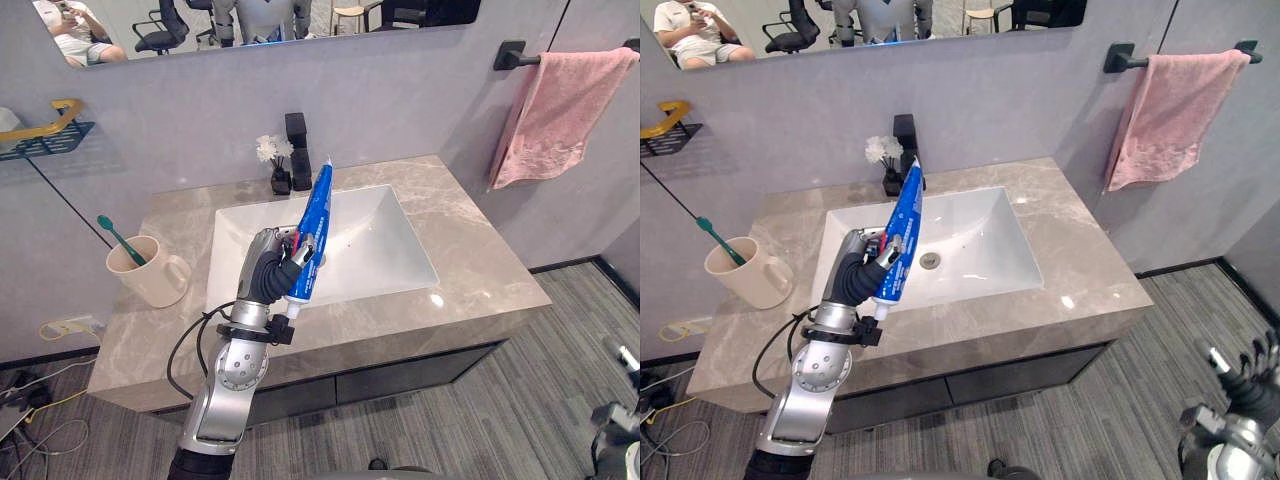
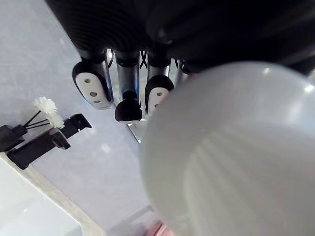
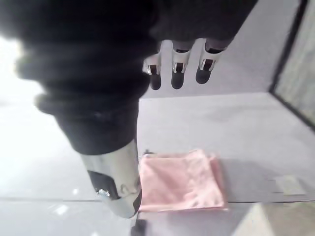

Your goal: Organize washtable

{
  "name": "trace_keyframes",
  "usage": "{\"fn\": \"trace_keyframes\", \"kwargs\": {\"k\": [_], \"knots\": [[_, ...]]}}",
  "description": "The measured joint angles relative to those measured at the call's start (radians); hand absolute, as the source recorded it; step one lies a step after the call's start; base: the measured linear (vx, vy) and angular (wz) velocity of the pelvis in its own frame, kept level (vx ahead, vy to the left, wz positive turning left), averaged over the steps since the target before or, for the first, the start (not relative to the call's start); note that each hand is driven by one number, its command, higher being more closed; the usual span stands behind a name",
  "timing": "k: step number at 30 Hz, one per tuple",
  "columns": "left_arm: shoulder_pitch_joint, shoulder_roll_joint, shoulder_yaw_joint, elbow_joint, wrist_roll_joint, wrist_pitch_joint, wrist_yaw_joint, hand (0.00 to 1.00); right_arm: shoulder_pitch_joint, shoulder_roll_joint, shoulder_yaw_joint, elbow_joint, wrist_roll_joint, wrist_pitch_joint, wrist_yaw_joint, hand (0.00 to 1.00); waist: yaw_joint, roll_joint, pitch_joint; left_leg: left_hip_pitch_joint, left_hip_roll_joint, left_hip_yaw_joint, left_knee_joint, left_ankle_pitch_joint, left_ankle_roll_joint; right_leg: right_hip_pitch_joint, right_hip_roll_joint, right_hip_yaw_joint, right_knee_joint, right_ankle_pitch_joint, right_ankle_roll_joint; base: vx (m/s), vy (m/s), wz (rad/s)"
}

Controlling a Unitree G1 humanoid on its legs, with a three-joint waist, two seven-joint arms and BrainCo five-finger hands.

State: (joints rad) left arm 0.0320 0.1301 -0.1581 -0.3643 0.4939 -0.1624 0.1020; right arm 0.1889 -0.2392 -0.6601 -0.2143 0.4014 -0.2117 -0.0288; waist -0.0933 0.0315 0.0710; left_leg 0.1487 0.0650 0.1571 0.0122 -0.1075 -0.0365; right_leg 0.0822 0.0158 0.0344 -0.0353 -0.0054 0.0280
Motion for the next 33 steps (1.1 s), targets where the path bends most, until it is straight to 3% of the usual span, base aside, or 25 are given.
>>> {"fn": "trace_keyframes", "kwargs": {"k": [4,8,13,22,33], "knots": [[-0.014,0.001,-0.035,0.0,-0.031,0.0,-0.011,1.0,-0.139,-0.087,0.208,-0.061,0.072,-0.049,0.041,0.0,0.021,-0.001,-0.003,-0.014,0.0,-0.017,0.008,0.001,0.0,-0.002,-0.001,-0.015,-0.002,0.003,-0.003,-0.02,-0.013,0.1],[-0.035,-0.001,-0.095,0.0,-0.053,-0.001,-0.013,1.0,-0.223,-0.092,0.399,-0.093,0.114,-0.048,0.083,0.0,0.05,0.003,-0.008,-0.032,-0.003,-0.054,0.02,0.001,0.0,0.002,-0.005,-0.052,-0.003,0.003,-0.003,0.0,-0.015,0.28],[-0.053,0.001,-0.136,0.003,-0.054,-0.001,-0.011,1.0,-0.268,-0.091,0.533,-0.093,0.148,-0.042,0.099,0.0,0.057,0.002,-0.008,-0.036,-0.017,-0.092,0.023,0.005,0.005,0.021,-0.02,-0.089,-0.014,0.003,-0.003,-0.02,0.008,0.23],[-0.056,-0.002,-0.204,0.048,-0.052,0.0,-0.004,1.0,-0.27,-0.008,0.704,-0.084,0.171,0.001,0.109,0.0,0.059,-0.003,-0.014,-0.04,-0.033,-0.122,0.019,0.019,0.017,0.035,-0.036,-0.12,-0.027,0.006,0.0,-0.04,0.007,0.11],[-0.115,-0.042,-0.249,0.104,-0.051,0.003,0.034,1.0,-0.27,0.09,0.832,0.022,0.263,0.005,0.116,0.0,0.06,-0.006,-0.019,-0.044,-0.034,-0.133,-0.012,0.043,0.014,0.039,-0.035,-0.139,-0.059,0.025,-0.002,-0.02,-0.009,0.05]]}}
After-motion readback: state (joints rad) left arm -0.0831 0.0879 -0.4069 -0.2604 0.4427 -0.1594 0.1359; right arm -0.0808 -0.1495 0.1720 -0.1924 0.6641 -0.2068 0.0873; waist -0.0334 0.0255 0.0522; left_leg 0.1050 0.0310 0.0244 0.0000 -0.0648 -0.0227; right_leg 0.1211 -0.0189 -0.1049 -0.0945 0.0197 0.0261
